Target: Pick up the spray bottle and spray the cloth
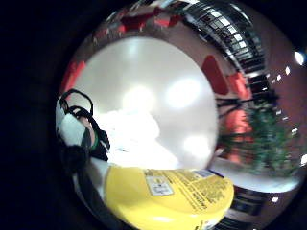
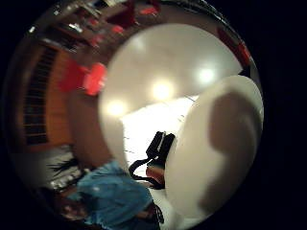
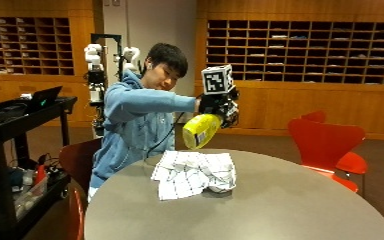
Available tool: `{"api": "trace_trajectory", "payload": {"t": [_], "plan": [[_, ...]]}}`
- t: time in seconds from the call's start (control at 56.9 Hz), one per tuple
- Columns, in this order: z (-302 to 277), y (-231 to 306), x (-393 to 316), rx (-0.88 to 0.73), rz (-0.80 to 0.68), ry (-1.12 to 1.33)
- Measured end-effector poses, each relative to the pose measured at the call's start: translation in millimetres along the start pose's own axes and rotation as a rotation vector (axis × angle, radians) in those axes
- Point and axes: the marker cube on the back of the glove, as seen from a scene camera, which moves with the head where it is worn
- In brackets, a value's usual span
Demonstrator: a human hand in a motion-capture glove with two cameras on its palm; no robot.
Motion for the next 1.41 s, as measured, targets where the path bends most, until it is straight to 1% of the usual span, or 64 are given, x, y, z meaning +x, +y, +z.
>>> {"api": "trace_trajectory", "payload": {"t": [0.035,0.088,0.176,0.316,0.422,0.562,0.703,0.843,1.001,1.282,1.405], "plan": [[-7,-5,-10,0.060,0.042,-0.100],[-17,-10,-24,0.145,0.034,-0.242],[-26,-18,-44,0.297,0.017,-0.412],[-18,-31,-81,0.505,0.035,-0.758],[9,-40,-115,0.533,0.032,-0.989],[62,-52,-154,0.474,-0.009,-1.184],[107,-55,-191,0.384,-0.022,-1.294],[129,-62,-204,0.367,-0.034,-1.292],[141,-61,-222,0.358,-0.076,-1.256],[139,-66,-214,0.405,-0.032,-1.245],[141,-66,-210,0.408,-0.040,-1.236]]}}
